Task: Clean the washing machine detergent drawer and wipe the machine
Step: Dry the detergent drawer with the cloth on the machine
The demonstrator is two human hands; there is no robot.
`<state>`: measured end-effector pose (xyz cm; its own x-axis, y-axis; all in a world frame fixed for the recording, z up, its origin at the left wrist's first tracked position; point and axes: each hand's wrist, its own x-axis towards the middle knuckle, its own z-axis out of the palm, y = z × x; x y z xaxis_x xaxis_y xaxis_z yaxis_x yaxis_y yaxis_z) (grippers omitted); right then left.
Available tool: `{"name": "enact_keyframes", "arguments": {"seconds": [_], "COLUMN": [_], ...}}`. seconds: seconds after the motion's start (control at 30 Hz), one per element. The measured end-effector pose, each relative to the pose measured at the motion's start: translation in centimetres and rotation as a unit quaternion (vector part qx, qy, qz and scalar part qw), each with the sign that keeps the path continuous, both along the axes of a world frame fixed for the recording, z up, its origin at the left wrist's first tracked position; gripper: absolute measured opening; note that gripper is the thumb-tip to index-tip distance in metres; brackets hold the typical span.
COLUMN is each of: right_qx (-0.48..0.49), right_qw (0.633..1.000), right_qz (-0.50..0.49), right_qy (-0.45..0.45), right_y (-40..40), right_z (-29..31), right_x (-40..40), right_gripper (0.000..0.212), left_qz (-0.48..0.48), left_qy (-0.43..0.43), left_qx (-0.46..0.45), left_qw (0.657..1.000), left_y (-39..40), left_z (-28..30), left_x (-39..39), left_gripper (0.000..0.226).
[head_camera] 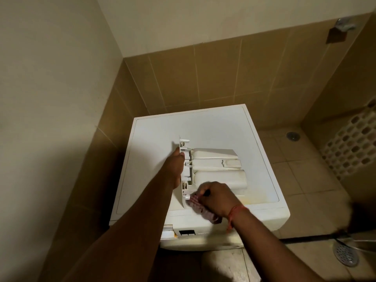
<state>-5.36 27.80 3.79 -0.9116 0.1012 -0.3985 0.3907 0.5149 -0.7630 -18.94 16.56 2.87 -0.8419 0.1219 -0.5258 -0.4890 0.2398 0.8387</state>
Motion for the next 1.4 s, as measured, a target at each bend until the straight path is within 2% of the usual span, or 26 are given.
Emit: {"name": "enact_keyframes", "arguments": {"seconds": [0.1, 0.17, 0.23, 0.33, 0.4, 0.47, 0.63, 0.8, 0.9, 0.97, 1.07, 1.2, 1.27, 1.3, 1.37, 1.4], "right_qx": [0.067, 0.093, 0.114, 0.135, 0.132, 0.141, 0.168, 0.208, 0.256, 0.271, 0.245, 0.117, 0.045, 0.021, 0.052, 0.088], "right_qw": [0.997, 0.985, 0.970, 0.966, 0.964, 0.957, 0.952, 0.946, 0.928, 0.923, 0.931, 0.961, 0.976, 0.985, 0.988, 0.983], "right_qz": [0.000, -0.042, -0.036, 0.026, 0.015, 0.027, 0.077, 0.117, 0.149, 0.164, 0.194, 0.231, 0.190, 0.134, 0.016, -0.010], "right_qy": [0.045, 0.138, 0.211, 0.220, 0.230, 0.252, 0.243, 0.220, 0.226, 0.220, 0.190, 0.102, 0.094, 0.102, 0.147, 0.160], "right_y": [2.1, 1.9, 0.5, -1.6, -1.7, -1.2, -0.9, -0.9, -0.9, -0.9, -0.4, 2.8, 4.2, 4.6, 4.9, 4.7], "right_z": [3.6, 5.0, 5.0, 2.5, 0.9, 0.1, -0.1, 0.3, 0.6, 0.8, 1.3, 3.7, 4.9, 5.4, 5.2, 4.8], "right_x": [-1.3, -3.1, -5.2, -6.4, -5.7, -4.8, -5.8, -5.8, -5.5, -5.4, -5.7, -6.7, -7.5, -8.0, -9.7, -10.6], "right_gripper": [0.012, 0.012, 0.011, 0.021, 0.025, 0.025, 0.022, 0.029, 0.032, 0.032, 0.032, 0.038, 0.042, 0.042, 0.035, 0.031], "left_qz": [0.001, 0.017, 0.056, 0.109, 0.115, 0.112, 0.071, 0.061, 0.099, 0.086, 0.065, 0.046, 0.041, 0.039, 0.027, 0.011], "left_qy": [0.021, 0.051, 0.053, 0.047, 0.059, 0.082, 0.128, 0.134, 0.133, 0.157, 0.182, 0.159, 0.153, 0.145, 0.134, 0.137], "left_qx": [0.026, 0.039, 0.086, 0.096, 0.077, 0.041, -0.056, -0.076, -0.060, -0.092, -0.173, -0.208, -0.205, -0.203, -0.203, -0.210], "left_qw": [0.999, 0.998, 0.993, 0.988, 0.989, 0.990, 0.988, 0.986, 0.984, 0.980, 0.966, 0.964, 0.966, 0.968, 0.970, 0.968], "left_y": [-0.2, 0.0, 0.5, 0.6, 0.5, 0.2, -0.3, 0.0, 0.2, 0.3, 0.4, 0.6, 0.6, 0.6, 0.7, 0.6], "left_z": [-0.9, -1.4, -1.9, -2.4, -2.8, -2.9, -3.0, -1.9, -1.2, -1.0, -0.7, -0.6, -0.4, -0.6, -0.9, -1.3], "left_x": [0.5, 0.7, 0.7, 1.0, 1.3, 1.5, 1.5, 1.8, 2.9, 3.6, 3.9, 4.2, 4.2, 4.0, 3.8, 3.7], "left_gripper": [0.046, 0.046, 0.049, 0.054, 0.060, 0.055, 0.048, 0.061, 0.060, 0.059, 0.058, 0.061, 0.061, 0.062, 0.063, 0.066]}}
